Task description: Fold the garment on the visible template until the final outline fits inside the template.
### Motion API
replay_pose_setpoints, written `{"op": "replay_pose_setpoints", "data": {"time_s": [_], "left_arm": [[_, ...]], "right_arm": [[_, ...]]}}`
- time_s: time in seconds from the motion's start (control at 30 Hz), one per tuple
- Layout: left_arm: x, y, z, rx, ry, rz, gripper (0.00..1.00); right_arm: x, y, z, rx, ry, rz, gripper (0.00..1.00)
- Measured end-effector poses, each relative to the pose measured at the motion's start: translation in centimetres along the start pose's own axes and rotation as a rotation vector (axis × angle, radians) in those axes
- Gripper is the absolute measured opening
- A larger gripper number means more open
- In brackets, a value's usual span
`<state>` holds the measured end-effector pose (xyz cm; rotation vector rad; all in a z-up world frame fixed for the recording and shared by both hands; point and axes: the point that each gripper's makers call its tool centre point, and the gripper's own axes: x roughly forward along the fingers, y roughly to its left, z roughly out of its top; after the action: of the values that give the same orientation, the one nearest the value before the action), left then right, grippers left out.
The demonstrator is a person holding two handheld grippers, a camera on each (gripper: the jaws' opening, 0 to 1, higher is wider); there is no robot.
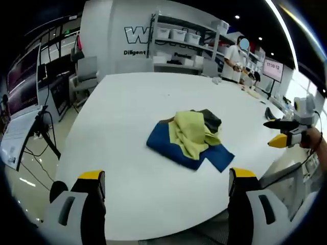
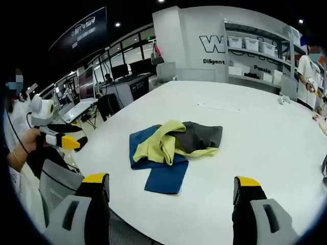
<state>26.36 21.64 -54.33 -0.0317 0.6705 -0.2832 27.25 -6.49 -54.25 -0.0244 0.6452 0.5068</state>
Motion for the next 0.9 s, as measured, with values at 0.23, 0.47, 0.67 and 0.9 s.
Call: {"op": "replay_pose_setpoints", "data": {"time_s": [0.23,0.47,0.67,0.9], "left_arm": [[-0.05,-0.04,0.09,-0.003,-0.003,-0.002,0.95],[0.04,0.05,0.07,-0.006,0.001,-0.001,0.95],[0.13,-0.07,0.07,0.001,0.005,-0.006,0.95],[0.11,0.09,0.07,-0.003,0.006,-0.003,0.95]], "right_arm": [[0.08,0.07,0.08,-0.007,0.001,0.002,0.99],[0.04,-0.1,0.23,-0.004,-0.005,-0.003,0.99],[0.05,-0.11,0.21,-0.001,-0.004,-0.005,0.99],[0.01,0.0,0.24,-0.002,-0.003,-0.004,0.99]]}}
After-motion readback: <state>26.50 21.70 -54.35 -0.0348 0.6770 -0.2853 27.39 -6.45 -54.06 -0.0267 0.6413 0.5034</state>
